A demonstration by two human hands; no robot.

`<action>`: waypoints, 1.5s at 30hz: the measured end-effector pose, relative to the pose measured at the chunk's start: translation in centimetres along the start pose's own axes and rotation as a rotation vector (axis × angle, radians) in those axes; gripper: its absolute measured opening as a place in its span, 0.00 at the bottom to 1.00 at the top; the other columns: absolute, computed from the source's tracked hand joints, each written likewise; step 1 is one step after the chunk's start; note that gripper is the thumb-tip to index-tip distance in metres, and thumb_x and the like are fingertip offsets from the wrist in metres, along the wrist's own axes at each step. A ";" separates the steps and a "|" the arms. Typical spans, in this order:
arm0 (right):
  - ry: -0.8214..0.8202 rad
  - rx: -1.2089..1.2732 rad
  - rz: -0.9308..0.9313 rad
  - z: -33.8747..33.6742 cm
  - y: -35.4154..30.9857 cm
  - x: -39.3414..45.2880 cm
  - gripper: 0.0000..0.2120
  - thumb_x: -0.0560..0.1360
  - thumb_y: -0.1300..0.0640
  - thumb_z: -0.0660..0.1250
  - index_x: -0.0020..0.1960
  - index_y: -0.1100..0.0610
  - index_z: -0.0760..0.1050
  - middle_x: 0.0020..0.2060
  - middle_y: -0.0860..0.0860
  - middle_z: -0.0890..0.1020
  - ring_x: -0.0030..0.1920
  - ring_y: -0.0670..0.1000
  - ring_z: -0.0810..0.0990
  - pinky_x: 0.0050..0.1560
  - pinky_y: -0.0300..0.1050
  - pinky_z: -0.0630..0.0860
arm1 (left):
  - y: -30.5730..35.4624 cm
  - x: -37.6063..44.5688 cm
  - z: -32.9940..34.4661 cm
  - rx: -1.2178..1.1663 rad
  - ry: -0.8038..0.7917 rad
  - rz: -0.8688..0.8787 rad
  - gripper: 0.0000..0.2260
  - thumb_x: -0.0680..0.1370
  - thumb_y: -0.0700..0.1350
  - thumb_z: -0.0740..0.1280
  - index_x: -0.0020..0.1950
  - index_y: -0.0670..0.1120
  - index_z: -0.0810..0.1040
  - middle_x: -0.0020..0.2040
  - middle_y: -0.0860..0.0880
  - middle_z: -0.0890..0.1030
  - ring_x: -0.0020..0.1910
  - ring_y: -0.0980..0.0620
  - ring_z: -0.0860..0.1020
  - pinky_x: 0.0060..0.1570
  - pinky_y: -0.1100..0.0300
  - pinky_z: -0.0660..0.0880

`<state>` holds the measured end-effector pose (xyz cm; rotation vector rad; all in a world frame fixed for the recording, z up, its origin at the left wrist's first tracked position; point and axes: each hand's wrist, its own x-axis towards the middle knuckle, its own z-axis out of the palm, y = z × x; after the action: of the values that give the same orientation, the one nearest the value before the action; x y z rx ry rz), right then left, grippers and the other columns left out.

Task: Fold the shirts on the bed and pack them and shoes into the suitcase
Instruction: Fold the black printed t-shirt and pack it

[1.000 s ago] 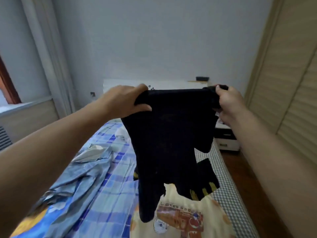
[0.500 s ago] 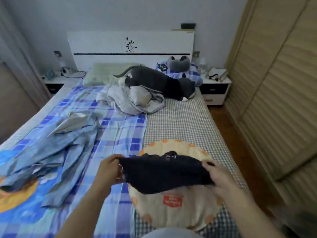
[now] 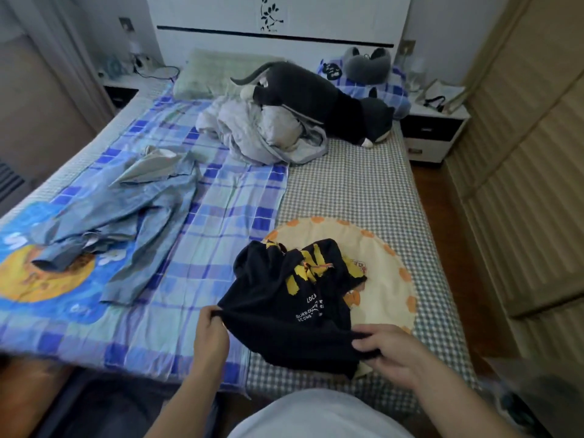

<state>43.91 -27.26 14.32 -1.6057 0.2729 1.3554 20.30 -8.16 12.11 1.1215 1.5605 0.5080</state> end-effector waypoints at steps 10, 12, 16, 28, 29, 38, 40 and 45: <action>-0.046 -0.511 -0.380 -0.4 -7.1 -5.4 0.20 0.76 0.78 0.64 0.60 0.59 0.82 0.53 0.55 0.84 0.50 0.53 0.84 0.45 0.40 0.82 | 6.7 -0.8 -2.8 -0.295 -0.181 -0.045 0.11 0.82 0.36 0.51 0.56 0.43 0.72 0.40 0.41 0.73 0.35 0.37 0.82 0.49 0.39 0.82; 0.138 -0.760 -0.569 0.1 -8.6 -6.5 0.08 0.80 0.65 0.67 0.50 0.56 0.83 0.41 0.57 0.85 0.41 0.58 0.84 0.39 0.48 0.80 | 10.0 0.0 -2.7 -0.322 -0.221 -0.025 0.12 0.83 0.35 0.51 0.55 0.44 0.73 0.36 0.44 0.72 0.28 0.44 0.79 0.46 0.47 0.81; 0.465 -0.952 -0.990 1.1 -11.8 -8.9 0.11 0.83 0.54 0.64 0.46 0.58 0.80 0.49 0.56 0.79 0.49 0.55 0.77 0.47 0.49 0.71 | 17.1 2.0 -1.5 -0.290 -0.287 0.202 0.12 0.84 0.38 0.54 0.62 0.48 0.72 0.43 0.47 0.82 0.43 0.49 0.81 0.51 0.54 0.75; -0.126 -0.292 -0.929 4.4 -13.9 -14.6 0.10 0.84 0.58 0.60 0.53 0.59 0.80 0.43 0.50 0.85 0.45 0.47 0.84 0.44 0.40 0.79 | 10.7 0.3 9.5 0.590 -0.220 0.949 0.06 0.80 0.44 0.64 0.51 0.49 0.81 0.48 0.49 0.82 0.51 0.46 0.80 0.44 0.55 0.71; -0.125 -0.253 -0.909 3.6 -13.9 -14.7 0.10 0.84 0.58 0.60 0.51 0.59 0.80 0.41 0.50 0.84 0.43 0.47 0.83 0.43 0.39 0.79 | 10.6 0.7 9.2 0.562 -0.220 0.942 0.06 0.80 0.44 0.64 0.47 0.49 0.80 0.44 0.51 0.81 0.48 0.48 0.80 0.42 0.56 0.70; 0.627 -0.979 -0.661 -2.9 -13.0 -10.1 0.07 0.80 0.51 0.67 0.51 0.53 0.80 0.53 0.54 0.84 0.53 0.56 0.81 0.48 0.48 0.75 | 18.3 -3.1 5.1 0.158 -0.271 0.995 0.05 0.84 0.44 0.61 0.49 0.48 0.74 0.38 0.55 0.75 0.38 0.63 0.73 0.40 0.69 0.67; 0.478 -1.127 -0.855 -0.2 -13.0 -10.9 0.16 0.76 0.52 0.72 0.62 0.48 0.77 0.60 0.47 0.78 0.60 0.49 0.77 0.59 0.44 0.73 | 20.8 -5.5 5.0 0.254 -0.407 1.190 0.04 0.84 0.42 0.62 0.50 0.48 0.75 0.38 0.57 0.76 0.40 0.64 0.74 0.43 0.70 0.67; 0.170 -1.017 -1.187 8.4 -13.9 -12.3 0.11 0.77 0.52 0.69 0.59 0.48 0.76 0.48 0.43 0.82 0.49 0.45 0.80 0.47 0.43 0.75 | 22.8 -8.9 4.7 0.351 -0.481 1.375 0.03 0.81 0.45 0.68 0.53 0.48 0.77 0.37 0.52 0.77 0.37 0.55 0.73 0.40 0.59 0.71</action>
<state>43.95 -18.82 32.83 -2.0729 -1.2847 0.3493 33.13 -6.36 33.44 2.3268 0.2646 0.7556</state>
